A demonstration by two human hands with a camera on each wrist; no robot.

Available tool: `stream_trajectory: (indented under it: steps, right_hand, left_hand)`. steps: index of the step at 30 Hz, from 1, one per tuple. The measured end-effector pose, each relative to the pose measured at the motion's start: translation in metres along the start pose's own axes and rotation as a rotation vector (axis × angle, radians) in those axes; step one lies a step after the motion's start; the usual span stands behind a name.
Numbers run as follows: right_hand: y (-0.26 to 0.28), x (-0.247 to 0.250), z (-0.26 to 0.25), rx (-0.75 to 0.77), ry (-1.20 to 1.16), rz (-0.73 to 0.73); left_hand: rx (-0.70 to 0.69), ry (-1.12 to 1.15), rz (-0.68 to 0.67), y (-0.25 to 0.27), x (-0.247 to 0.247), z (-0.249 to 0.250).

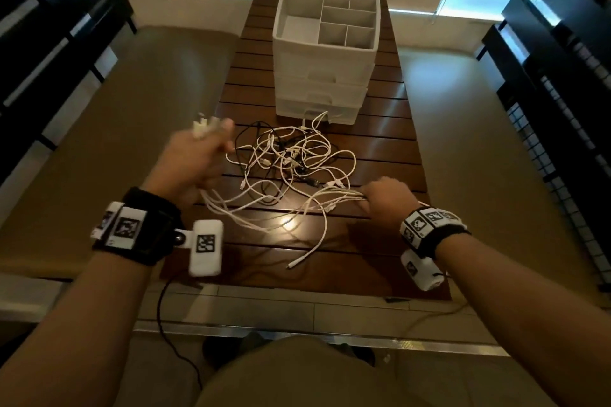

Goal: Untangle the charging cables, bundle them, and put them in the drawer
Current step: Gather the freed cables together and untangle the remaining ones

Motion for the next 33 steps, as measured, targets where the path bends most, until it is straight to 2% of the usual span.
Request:
stream_trajectory:
  steps: [2,5,11,14,17,21,25,29,33]
  right_hand:
    - [0.002,-0.010,0.025,-0.068,0.024,-0.025]
    - [0.006,-0.020,0.051,-0.144,0.032,-0.028]
    - [0.008,-0.033,0.072,-0.238,0.020,-0.001]
    - [0.004,-0.037,0.066,-0.213,-0.078,-0.072]
    - [0.001,-0.027,0.040,-0.106,-0.089,-0.126]
    - [0.002,0.043,-0.038,0.172,-0.116,0.109]
    - [0.004,0.084,-0.134,0.427,-0.210,0.235]
    - [0.001,0.108,-0.179,0.476,-0.304,0.431]
    - [-0.010,0.079,-0.144,0.341,-0.343,0.348]
  left_hand:
    - [0.017,0.186,0.072,0.003,0.021,0.006]
    - [0.016,0.329,0.105,0.008,0.033,0.010]
    - [-0.002,0.469,0.163,0.001,0.033,0.016]
    - [-0.047,0.530,0.171,-0.001,0.029,0.024]
    - [-0.079,0.601,0.152,0.000,0.020,0.029]
    - [-0.066,0.656,0.067,0.004,-0.005,0.030]
    - [-0.051,0.668,-0.029,0.009,-0.040,0.034]
    - [-0.041,0.682,-0.079,0.013,-0.061,0.034]
    - [-0.069,0.681,-0.028,0.011,-0.041,0.045]
Point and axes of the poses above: each hand's wrist, its own y-axis away from the middle knuckle, its own x-axis out of the back of the hand, z = x × y, the point moved 10 cm from there along -y, towards the middle knuckle, and after that the axes turned 2 degrees about y, right-handed, at the moved point
